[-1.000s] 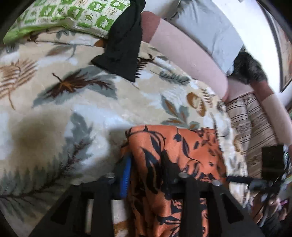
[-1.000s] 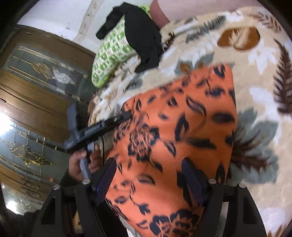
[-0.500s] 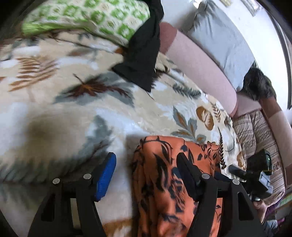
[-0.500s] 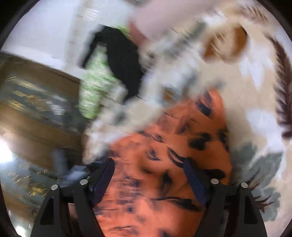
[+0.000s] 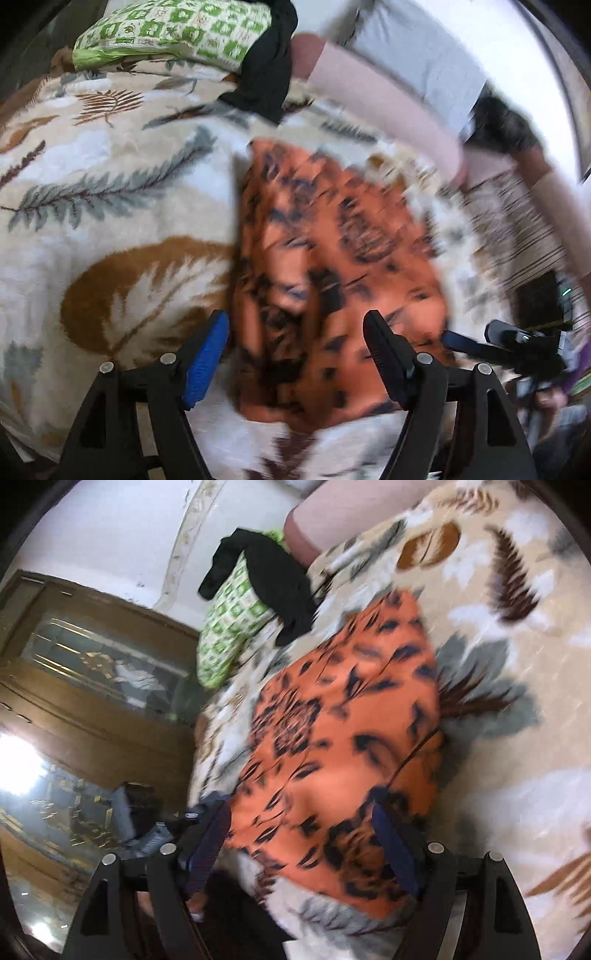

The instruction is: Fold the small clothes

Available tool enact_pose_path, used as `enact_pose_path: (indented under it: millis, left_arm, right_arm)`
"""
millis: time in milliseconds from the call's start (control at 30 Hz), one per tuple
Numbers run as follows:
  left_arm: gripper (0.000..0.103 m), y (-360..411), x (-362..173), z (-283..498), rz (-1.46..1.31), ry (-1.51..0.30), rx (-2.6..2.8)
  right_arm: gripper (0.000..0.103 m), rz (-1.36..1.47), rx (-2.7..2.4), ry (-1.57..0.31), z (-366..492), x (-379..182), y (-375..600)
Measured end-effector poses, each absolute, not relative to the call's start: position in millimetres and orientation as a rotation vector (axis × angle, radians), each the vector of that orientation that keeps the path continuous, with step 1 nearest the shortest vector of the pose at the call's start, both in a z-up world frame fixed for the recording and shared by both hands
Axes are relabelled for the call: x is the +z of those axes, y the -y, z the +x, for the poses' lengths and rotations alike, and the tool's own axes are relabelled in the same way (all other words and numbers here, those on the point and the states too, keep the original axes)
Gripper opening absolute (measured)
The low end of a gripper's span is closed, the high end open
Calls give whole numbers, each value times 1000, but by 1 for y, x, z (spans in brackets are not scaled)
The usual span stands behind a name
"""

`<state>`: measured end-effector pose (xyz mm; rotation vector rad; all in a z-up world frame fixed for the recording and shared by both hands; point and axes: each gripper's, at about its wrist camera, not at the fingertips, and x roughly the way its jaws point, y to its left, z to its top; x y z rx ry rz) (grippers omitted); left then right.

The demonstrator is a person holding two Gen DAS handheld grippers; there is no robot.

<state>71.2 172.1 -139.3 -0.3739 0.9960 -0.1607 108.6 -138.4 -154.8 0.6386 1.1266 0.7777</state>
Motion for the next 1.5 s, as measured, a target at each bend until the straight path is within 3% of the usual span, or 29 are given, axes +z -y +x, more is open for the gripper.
enact_pose_path:
  millis: [67, 200, 667, 767, 900, 1133, 1300, 1500]
  left_arm:
    - [74, -171, -149, 74, -340, -1046, -103]
    - [74, -168, -133, 67, -320, -997, -97]
    - [74, -160, -102, 73, -242, -919, -84]
    - [74, -157, -106, 79, -229, -930, -79]
    - [74, -155, -134, 93, -194, -1028, -31]
    - [74, -148, -114, 90, -174, -934, -58]
    - [77, -152, -159, 115, -262, -1086, -38]
    - [77, -148, -148, 110, -194, -1055, -11]
  right_arm:
    - [85, 637, 729, -1172, 111, -167, 133]
    - [85, 630, 771, -1114, 100, -139, 132]
    - [85, 651, 739, -1078, 107, -121, 153]
    - [85, 669, 803, -1074, 118, -119, 139]
    - [88, 726, 769, -1234, 141, -173, 120]
    - [90, 741, 845, -1117, 160, -139, 126]
    - [90, 933, 753, -1164, 208, -190, 138]
    - [92, 934, 862, -1065, 202, -154, 139]
